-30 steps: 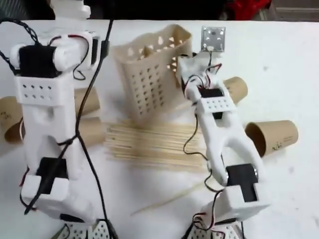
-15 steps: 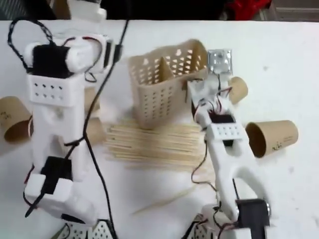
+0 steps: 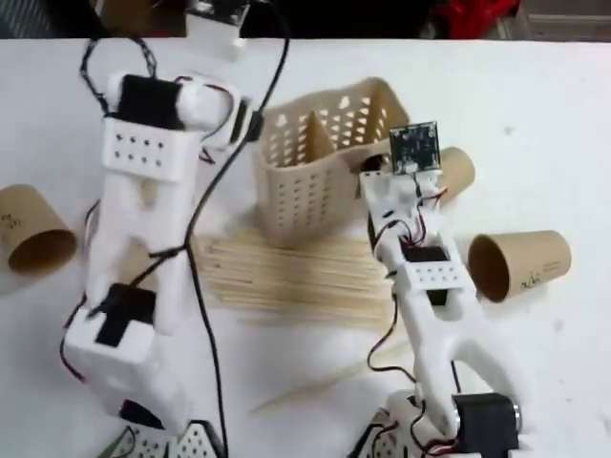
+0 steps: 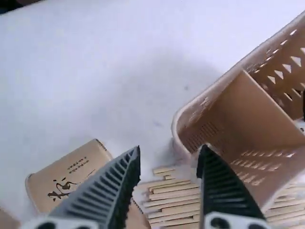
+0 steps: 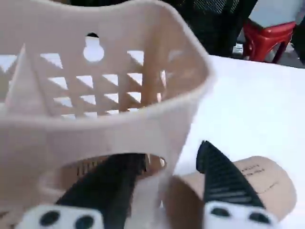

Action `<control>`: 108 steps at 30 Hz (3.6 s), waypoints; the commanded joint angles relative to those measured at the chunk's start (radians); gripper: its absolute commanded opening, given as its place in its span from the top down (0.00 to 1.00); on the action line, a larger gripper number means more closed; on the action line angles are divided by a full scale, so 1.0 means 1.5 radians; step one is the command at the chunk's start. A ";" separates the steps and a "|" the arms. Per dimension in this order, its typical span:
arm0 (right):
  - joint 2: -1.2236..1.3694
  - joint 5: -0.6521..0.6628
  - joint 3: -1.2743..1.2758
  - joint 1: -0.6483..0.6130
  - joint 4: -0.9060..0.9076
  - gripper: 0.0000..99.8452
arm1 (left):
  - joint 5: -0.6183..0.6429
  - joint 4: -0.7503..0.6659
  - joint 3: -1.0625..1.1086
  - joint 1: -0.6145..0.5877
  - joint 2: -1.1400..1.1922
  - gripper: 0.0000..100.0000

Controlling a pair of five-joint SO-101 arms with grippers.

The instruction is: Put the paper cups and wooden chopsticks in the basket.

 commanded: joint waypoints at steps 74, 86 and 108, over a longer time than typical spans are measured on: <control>-0.307 -0.027 0.337 -0.097 -0.279 0.57 | 0.087 -0.321 0.005 -0.057 0.217 0.95; -0.701 0.071 0.336 -0.017 0.215 0.57 | 0.074 -0.297 -0.010 -0.057 0.210 0.89; -0.788 0.393 0.174 0.188 0.709 0.71 | -0.007 0.057 -0.410 -0.051 0.210 0.85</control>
